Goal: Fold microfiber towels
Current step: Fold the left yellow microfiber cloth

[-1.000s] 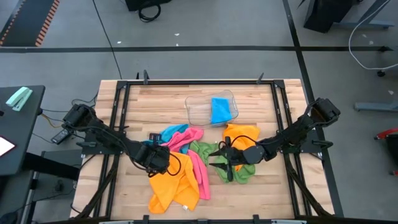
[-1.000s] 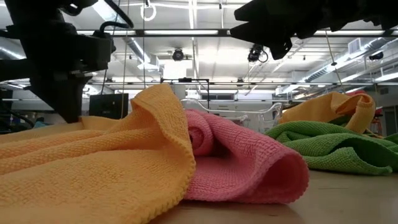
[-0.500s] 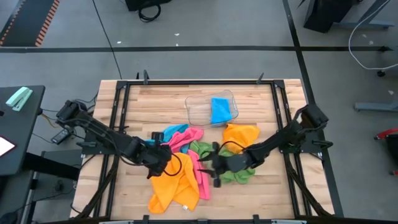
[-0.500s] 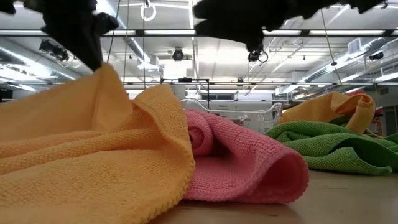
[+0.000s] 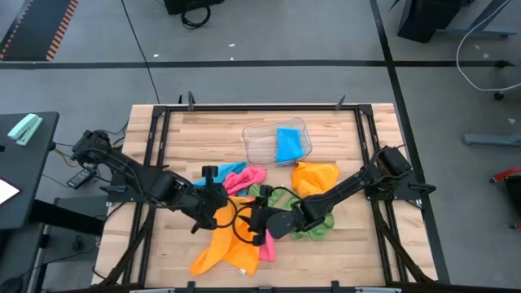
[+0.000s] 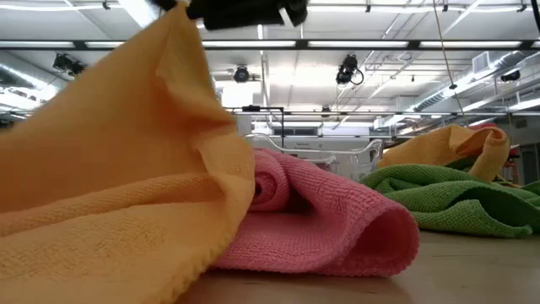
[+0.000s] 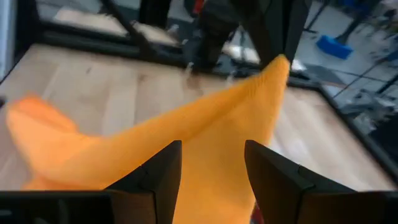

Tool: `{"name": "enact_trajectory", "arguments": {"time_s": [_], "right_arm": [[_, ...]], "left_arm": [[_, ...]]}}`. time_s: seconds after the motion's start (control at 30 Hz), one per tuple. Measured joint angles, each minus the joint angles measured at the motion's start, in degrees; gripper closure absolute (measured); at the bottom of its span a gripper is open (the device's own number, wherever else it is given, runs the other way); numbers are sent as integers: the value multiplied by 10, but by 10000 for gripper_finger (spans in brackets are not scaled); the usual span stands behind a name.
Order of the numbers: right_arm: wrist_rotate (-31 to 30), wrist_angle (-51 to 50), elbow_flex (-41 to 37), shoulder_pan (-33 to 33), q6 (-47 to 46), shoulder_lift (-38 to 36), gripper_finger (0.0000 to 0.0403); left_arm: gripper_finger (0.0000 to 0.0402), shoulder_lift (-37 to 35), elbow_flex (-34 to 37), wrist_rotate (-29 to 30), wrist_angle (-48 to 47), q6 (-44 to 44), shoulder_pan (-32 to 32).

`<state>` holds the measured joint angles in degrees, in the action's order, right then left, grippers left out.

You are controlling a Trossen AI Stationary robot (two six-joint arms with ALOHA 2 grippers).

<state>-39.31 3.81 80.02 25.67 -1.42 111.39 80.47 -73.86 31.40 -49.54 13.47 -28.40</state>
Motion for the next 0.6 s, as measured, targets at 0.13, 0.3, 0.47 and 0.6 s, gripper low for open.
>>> {"name": "enact_trajectory", "arguments": {"time_s": [0.13,0.3,0.47,0.6], "right_arm": [[-19,-14,26,5,27,3,218],[-49,-21,40,16,51,-1,218],[-56,-19,51,35,112,-4,218],[-79,-21,50,51,179,-4,218]], "left_arm": [[394,0,-30,26,-2,-17,-1],[397,-2,-66,65,-17,-25,0],[395,-4,-92,109,-19,-31,6],[397,-10,-112,137,-13,-42,6]]}}
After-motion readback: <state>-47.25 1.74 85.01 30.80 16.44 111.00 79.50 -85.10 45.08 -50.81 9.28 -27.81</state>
